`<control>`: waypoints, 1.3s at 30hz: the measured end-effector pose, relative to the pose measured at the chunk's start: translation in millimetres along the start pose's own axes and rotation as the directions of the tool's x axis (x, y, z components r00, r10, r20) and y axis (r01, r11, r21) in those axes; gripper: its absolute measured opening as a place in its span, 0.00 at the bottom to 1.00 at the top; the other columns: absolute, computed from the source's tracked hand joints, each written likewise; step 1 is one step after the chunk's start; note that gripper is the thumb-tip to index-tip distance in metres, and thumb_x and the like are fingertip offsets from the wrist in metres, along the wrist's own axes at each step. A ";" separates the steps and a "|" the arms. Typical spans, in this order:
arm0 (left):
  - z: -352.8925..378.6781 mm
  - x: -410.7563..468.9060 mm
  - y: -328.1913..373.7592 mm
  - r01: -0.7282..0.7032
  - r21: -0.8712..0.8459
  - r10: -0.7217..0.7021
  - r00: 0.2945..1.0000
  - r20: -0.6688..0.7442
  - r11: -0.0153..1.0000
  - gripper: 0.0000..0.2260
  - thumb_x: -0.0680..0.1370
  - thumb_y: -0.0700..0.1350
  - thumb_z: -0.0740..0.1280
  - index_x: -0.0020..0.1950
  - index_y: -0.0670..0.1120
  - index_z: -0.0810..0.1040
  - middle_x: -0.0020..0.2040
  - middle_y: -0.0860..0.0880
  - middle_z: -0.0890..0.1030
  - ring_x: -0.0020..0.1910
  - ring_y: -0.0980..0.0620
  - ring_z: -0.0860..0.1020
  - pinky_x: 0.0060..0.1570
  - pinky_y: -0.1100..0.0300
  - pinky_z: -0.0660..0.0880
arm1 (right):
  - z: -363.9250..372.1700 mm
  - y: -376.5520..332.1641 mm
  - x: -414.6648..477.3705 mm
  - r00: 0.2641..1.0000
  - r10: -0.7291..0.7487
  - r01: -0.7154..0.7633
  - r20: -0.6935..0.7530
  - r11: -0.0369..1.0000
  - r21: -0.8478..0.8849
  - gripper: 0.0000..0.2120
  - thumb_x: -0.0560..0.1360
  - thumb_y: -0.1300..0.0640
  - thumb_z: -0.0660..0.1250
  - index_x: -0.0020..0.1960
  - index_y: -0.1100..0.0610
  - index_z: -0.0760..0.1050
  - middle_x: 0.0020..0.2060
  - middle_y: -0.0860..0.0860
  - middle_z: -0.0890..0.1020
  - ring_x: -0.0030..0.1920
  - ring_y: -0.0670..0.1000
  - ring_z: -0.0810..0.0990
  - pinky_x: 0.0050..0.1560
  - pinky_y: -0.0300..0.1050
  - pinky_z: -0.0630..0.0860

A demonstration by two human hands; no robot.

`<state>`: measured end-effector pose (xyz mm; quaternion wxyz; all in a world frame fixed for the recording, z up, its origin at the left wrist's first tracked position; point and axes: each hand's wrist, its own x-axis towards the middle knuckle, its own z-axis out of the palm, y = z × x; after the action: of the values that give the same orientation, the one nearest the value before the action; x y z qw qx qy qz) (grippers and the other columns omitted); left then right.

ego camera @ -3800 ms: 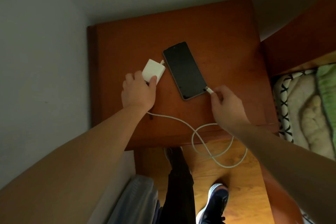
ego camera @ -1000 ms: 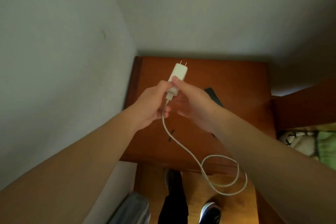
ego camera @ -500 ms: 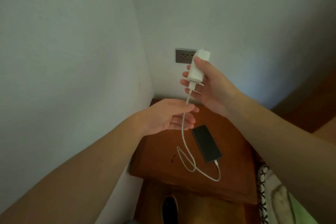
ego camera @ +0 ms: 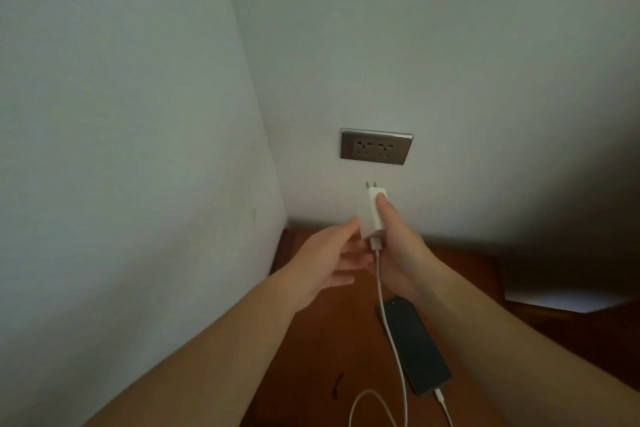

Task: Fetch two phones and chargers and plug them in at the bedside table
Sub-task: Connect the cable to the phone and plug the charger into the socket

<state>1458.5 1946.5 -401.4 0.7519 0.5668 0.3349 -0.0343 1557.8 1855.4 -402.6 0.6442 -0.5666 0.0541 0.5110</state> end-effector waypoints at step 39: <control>9.8 86.1 26.4 -0.140 -0.098 0.100 0.937 -0.335 0.985 0.13 0.74 0.61 0.66 0.44 0.53 0.83 0.44 0.51 0.85 0.47 0.53 0.82 0.48 0.58 0.76 | 33.5 -59.4 69.3 0.954 -0.113 0.068 -0.279 0.984 -0.165 0.25 0.75 0.42 0.67 0.55 0.66 0.75 0.45 0.60 0.83 0.45 0.59 0.83 0.43 0.52 0.83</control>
<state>1541.0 1975.5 -424.9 0.7189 0.5376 0.4220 0.1270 1616.2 1932.8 -395.6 0.6068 -0.6844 0.0815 0.3958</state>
